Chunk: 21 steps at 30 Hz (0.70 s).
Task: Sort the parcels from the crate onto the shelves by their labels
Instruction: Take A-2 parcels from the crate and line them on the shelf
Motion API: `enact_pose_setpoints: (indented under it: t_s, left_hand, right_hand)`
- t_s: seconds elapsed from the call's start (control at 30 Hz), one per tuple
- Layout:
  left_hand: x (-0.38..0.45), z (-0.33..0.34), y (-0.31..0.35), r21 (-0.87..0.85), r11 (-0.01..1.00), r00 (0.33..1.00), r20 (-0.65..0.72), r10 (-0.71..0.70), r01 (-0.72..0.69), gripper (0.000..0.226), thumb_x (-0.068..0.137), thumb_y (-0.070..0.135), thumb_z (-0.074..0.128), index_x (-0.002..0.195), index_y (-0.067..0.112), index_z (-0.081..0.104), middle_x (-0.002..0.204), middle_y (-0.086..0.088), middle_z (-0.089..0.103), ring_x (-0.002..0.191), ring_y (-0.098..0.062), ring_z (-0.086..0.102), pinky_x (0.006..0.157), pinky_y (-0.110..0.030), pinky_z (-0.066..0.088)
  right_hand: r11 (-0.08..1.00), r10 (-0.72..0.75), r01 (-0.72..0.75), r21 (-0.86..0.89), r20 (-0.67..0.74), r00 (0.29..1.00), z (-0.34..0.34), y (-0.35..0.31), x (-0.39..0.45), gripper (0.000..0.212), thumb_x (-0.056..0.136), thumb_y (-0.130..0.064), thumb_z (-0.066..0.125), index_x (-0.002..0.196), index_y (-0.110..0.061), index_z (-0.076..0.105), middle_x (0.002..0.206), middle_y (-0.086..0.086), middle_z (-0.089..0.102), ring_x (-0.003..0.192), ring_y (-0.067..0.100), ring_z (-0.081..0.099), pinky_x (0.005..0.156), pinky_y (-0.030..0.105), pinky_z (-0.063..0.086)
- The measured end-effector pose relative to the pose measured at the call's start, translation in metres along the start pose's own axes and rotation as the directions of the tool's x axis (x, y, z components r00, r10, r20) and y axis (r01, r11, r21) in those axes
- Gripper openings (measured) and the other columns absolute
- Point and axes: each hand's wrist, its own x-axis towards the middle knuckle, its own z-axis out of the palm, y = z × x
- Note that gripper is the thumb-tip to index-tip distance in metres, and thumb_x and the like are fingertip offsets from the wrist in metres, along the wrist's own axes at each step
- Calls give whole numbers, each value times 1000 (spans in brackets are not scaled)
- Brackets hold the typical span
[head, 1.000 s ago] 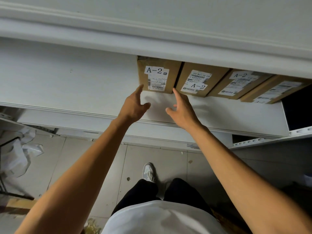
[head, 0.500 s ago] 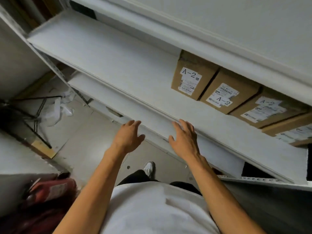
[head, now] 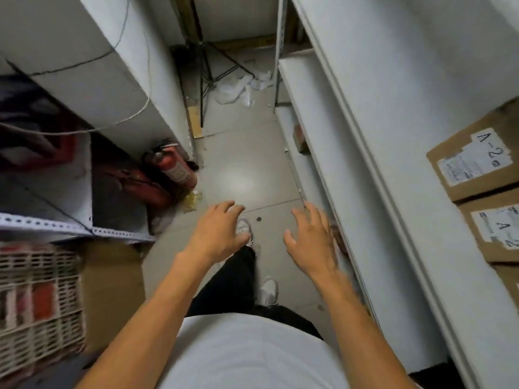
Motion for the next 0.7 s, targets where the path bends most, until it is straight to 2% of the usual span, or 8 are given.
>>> enact_pose_setpoints:
  t_s: [0.2, 0.43, 0.7]
  left_hand:
    - [-71, -1, -67, -104, 960, 960, -80, -269, 260, 68, 91, 45, 62, 150, 20, 38, 155, -3, 36, 143, -23, 32, 115, -37, 29]
    - [-133, 5, -137, -312, 860, 880, -126, -458, 404, 69, 90, 46, 63, 151, 23, 38, 157, -5, 35, 142, -26, 32, 116, -38, 29]
    - [-241, 21, -244, -493, 669, 721, -113, -684, 556, 63, 93, 38, 62, 148, 18, 41, 153, -7, 39, 139, -25, 38, 115, -34, 29]
  right_hand:
    - [961, -252, 267, -75, 163, 954, 29, -69, -7, 56, 98, -36, 52, 150, -23, 37, 163, 5, 20, 149, 26, 17, 119, 47, 26]
    - [822, -465, 523, -225, 265, 845, 54, -154, -11, 56, 101, -38, 48, 152, -24, 33, 164, 6, 20, 152, 30, 7, 122, 50, 20]
    - [597, -663, 766, -239, 391, 639, 124, -292, -51, 61, 97, -39, 55, 152, -25, 33, 162, 8, 28, 150, 34, 14, 120, 49, 26]
